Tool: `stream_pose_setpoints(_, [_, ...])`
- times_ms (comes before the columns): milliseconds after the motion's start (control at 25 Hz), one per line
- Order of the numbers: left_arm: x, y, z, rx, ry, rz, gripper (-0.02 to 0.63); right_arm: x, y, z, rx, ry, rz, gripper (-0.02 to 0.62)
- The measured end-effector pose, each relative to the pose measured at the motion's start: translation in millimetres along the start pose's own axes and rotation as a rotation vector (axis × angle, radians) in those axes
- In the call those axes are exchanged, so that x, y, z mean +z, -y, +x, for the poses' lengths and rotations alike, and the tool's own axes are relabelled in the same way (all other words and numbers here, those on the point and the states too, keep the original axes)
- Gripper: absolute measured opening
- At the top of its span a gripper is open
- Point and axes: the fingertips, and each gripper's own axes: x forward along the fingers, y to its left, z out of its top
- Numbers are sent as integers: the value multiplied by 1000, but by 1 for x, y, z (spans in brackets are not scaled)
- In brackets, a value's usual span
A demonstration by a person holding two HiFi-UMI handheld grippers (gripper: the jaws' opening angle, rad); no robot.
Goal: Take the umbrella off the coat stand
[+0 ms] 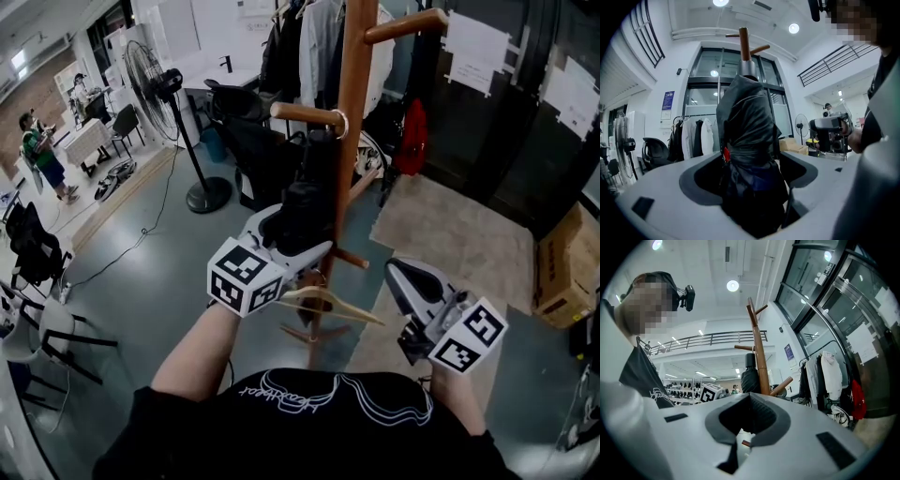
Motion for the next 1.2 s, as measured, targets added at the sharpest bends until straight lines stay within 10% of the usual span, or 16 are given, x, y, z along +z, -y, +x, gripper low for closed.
stream_pose_setpoints(1200, [1,1,-5,-88,38,-90,221,-30,29,16,-54,-94,-19,3])
